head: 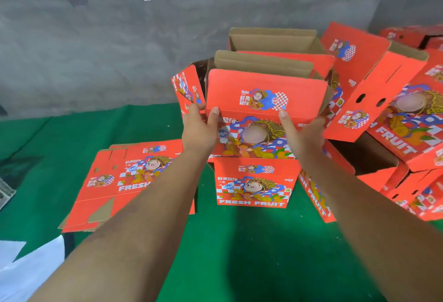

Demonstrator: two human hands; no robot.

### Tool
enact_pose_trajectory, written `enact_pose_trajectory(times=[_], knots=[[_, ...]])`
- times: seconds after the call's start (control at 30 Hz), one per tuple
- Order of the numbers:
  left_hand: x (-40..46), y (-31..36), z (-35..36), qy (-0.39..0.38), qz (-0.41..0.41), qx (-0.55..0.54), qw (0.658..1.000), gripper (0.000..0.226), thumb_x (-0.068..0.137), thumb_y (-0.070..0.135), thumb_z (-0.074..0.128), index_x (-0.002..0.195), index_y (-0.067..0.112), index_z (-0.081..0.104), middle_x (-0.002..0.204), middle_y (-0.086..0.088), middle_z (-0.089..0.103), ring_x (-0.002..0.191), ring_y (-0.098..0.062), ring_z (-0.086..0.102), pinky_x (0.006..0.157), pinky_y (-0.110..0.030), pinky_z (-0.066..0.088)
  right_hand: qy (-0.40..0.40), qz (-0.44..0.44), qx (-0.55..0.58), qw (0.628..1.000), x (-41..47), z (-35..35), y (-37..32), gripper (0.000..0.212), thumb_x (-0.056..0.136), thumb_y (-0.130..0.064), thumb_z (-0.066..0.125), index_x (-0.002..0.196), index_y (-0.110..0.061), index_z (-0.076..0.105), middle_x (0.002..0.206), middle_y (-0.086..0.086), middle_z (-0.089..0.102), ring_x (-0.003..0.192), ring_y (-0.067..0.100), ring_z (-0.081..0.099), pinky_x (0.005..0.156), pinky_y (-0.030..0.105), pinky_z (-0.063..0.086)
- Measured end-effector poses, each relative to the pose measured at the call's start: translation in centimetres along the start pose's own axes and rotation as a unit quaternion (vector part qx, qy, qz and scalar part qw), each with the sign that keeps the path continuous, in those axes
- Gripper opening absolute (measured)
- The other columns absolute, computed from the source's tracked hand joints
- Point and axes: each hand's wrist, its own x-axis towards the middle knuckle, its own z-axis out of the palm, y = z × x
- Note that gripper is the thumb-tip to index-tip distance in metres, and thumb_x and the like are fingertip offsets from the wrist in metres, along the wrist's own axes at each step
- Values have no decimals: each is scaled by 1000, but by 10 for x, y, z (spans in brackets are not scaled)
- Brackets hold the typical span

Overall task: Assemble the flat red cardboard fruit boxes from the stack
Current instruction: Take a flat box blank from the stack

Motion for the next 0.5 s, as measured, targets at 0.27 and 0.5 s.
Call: enact_pose_trajectory(times=[0.27,0.5], knots=[[-5,-23,19,-214,11,58,975,49,102,14,59,150,16,49,131,-3,67,115,-8,64,102,-23,49,-39,173,-4,984,10,10,38,110,86,-58,74,163,-13,10,161,17,33,148,39,33,122,53,28],[-46,-32,39,-27,69,13,997,12,99,19,62,109,13,66,108,-5,67,108,-26,61,99,-50,46,-13,-118,-17,993,-58,26,27,51,85,-15,68,134,-11,54,125,10,48,121,30,47,105,39,39]])
